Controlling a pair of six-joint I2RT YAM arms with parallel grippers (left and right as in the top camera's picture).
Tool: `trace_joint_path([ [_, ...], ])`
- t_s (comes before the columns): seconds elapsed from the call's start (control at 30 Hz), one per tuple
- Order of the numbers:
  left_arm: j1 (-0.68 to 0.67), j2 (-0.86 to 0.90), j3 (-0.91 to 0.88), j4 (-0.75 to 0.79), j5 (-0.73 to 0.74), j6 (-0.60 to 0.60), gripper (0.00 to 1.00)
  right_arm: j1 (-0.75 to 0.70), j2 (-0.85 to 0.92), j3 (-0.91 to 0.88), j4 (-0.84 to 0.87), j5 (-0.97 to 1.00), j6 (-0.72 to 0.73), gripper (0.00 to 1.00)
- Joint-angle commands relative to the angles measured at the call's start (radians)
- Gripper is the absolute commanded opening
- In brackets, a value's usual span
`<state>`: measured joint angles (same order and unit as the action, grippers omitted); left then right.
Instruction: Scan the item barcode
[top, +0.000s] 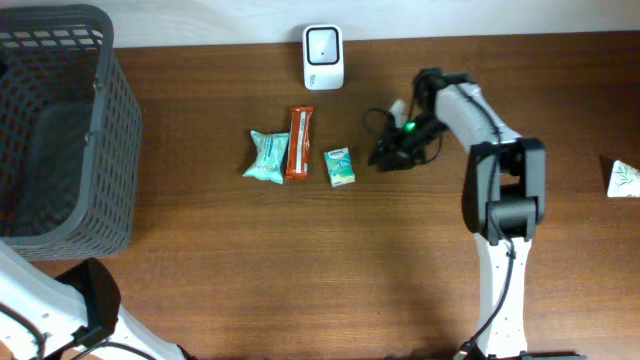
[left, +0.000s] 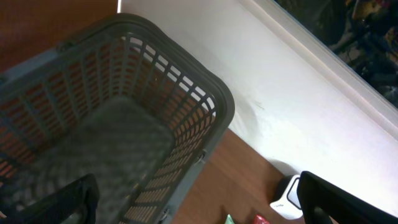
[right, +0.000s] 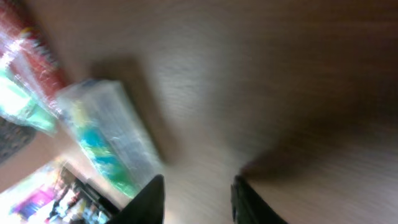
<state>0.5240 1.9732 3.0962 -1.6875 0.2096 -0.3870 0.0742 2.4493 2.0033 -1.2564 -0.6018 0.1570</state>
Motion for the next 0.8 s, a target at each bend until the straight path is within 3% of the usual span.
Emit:
trace_joint_path([
  [0.0, 0.003, -0.003, 0.0, 0.0, 0.0, -0.005, 0.99, 0.005, -0.07, 0.183, -0.108, 0.248, -0.042, 0.39],
  [0.03, 0.003, -0.003, 0.0, 0.0, 0.0, -0.005, 0.99, 0.029, -0.07, 0.243, -0.16, 0.247, -0.078, 0.53],
  [0.07, 0.003, -0.003, 0.0, 0.0, 0.0, -0.005, 0.99, 0.047, -0.07, 0.245, -0.162, 0.242, -0.101, 0.58],
  [0.2, 0.003, -0.003, 0.0, 0.0, 0.0, -0.005, 0.99, 0.146, -0.067, 0.186, -0.123, 0.244, -0.127, 0.64],
  [0.27, 0.003, -0.003, 0.0, 0.0, 0.0, -0.005, 0.99, 0.188, -0.066, 0.134, -0.074, 0.245, -0.126, 0.77],
  [0.47, 0.003, -0.003, 0.0, 0.0, 0.0, -0.005, 0.99, 0.237, -0.06, 0.053, 0.029, 0.24, -0.089, 0.78],
  [0.6, 0.003, -0.003, 0.0, 0.0, 0.0, -0.005, 0.99, 0.249, -0.053, -0.021, 0.125, 0.209, -0.038, 0.67],
  [0.67, 0.003, -0.003, 0.0, 0.0, 0.0, -0.005, 0.99, 0.254, -0.053, -0.063, 0.167, 0.21, -0.017, 0.45],
  [0.7, 0.003, -0.003, 0.0, 0.0, 0.0, -0.005, 0.99, 0.254, -0.053, -0.072, 0.177, 0.21, -0.017, 0.28],
  [0.73, 0.003, -0.003, 0.0, 0.0, 0.0, -0.005, 0.99, 0.254, -0.053, -0.071, 0.185, 0.214, -0.017, 0.04],
  [0.77, 0.003, -0.003, 0.0, 0.0, 0.0, -0.005, 0.99, 0.251, -0.059, -0.051, 0.182, 0.222, -0.017, 0.04],
])
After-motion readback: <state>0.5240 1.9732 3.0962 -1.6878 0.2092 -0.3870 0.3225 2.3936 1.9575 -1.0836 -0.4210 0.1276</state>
